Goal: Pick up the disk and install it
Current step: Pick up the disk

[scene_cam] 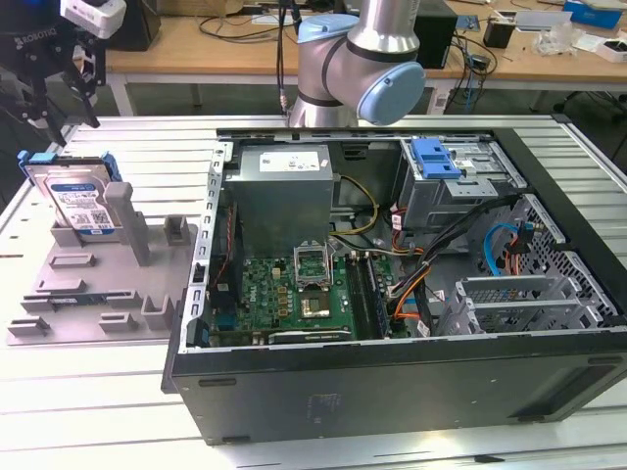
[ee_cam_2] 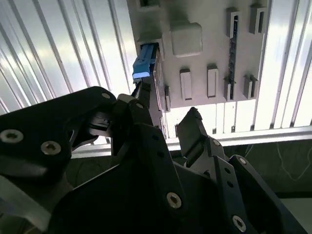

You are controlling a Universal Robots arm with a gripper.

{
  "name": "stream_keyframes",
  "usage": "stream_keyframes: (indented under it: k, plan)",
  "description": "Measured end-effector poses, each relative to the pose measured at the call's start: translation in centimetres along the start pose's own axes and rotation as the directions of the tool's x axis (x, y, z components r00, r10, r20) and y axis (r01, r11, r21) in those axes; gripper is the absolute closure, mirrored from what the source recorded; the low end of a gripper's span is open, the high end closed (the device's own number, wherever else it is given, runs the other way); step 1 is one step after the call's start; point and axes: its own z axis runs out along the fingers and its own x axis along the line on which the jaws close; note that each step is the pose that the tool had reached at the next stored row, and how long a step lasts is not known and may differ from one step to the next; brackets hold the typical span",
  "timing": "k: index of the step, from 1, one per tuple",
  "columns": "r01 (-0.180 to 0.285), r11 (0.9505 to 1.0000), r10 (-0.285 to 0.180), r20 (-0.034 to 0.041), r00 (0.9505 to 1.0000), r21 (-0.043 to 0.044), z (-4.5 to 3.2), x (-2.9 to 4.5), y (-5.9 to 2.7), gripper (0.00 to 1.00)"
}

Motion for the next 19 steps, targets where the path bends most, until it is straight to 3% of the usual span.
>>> stream_keyframes:
  k: [3,4,9,14,16,18,19]
  plan:
    - [0.074,0.9973,-0.074,-0.0045,0.9973,-0.0010,0.02,-0.01,0.00,0.50]
    - [0.094,0.9956,-0.094,-0.0096,0.9955,0.0013,0.03,-0.02,0.03,0.50]
    - [0.108,0.9941,-0.108,-0.0119,0.9941,0.0019,0.03,-0.03,0.02,0.50]
    - [0.224,0.9745,-0.224,-0.0163,0.9744,-0.0013,0.05,-0.03,0.02,0.50]
    - [0.269,0.9632,-0.269,-0.0178,0.9631,-0.0026,0.07,-0.03,0.03,0.50]
    - [0.316,0.9489,-0.316,-0.0195,0.9487,-0.0042,0.11,-0.05,0.04,0.50]
    - [0.324,0.9461,-0.324,-0.0198,0.9459,-0.0045,0.13,-0.06,0.07,0.50]
